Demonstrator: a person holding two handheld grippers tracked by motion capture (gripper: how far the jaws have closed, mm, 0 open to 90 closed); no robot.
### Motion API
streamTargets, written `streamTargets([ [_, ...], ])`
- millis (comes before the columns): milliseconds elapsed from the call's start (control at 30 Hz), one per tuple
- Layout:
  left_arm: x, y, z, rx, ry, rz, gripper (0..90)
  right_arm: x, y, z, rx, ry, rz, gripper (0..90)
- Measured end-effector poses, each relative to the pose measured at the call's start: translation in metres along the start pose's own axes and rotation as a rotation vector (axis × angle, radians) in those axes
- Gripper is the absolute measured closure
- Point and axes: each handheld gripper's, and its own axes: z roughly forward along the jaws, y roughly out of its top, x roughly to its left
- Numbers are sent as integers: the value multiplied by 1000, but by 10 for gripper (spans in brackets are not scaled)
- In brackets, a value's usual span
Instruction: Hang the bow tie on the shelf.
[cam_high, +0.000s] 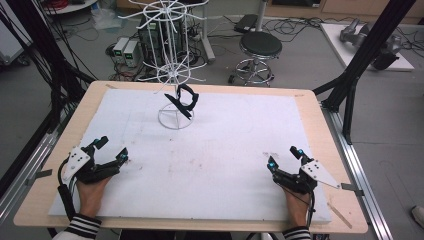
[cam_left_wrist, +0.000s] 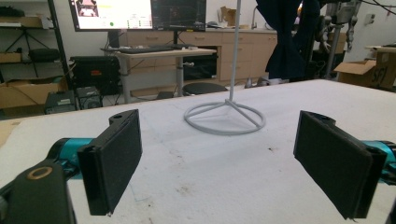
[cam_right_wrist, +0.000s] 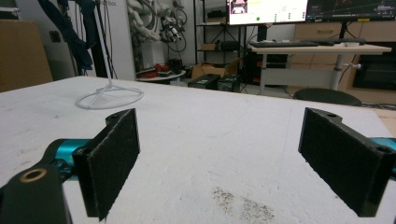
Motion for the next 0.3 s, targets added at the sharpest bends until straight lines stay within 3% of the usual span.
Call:
streamTargets([
  [300, 0, 0, 0, -1, 0, 1, 158, 2, 0, 1, 8, 5, -12, 117],
])
